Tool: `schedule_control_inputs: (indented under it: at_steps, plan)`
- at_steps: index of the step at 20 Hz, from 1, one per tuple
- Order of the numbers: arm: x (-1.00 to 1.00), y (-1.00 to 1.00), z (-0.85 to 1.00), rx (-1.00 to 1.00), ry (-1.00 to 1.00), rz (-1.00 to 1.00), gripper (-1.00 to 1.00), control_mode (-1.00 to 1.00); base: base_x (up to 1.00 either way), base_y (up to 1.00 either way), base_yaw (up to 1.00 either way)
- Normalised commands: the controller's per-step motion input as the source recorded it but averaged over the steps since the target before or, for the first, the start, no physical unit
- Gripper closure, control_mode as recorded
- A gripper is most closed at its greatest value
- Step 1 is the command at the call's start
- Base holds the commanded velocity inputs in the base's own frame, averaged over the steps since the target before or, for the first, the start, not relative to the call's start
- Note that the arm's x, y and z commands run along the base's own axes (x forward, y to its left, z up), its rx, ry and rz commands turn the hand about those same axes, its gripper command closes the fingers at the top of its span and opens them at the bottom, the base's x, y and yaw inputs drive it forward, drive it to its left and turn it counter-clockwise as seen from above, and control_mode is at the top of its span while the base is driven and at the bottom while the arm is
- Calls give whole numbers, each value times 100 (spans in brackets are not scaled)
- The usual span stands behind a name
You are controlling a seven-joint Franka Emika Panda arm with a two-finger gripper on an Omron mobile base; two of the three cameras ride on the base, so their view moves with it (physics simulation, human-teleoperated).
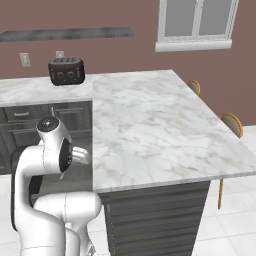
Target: Organize the utensils by type. Pick up the wooden spoons from the counter and place them in the open cabinet. Then pick up the metallic utensils from the counter and place them in the open drawer.
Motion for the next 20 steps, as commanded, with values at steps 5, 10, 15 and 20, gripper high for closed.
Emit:
schedule_control_inputs:
  at_steps: [5,10,15,20]
  plan:
    - [-2,-13,-5,0,-4,0,-100,-100,0,0,0]
    - [-6,-5,-1,0,-4,0,-100,100,-13,-6,0]
    - [0,0,0,0,0,0,-100,100,-57,-14,-6]
    - [0,0,0,0,0,0,-100,100,-50,-17,-23]
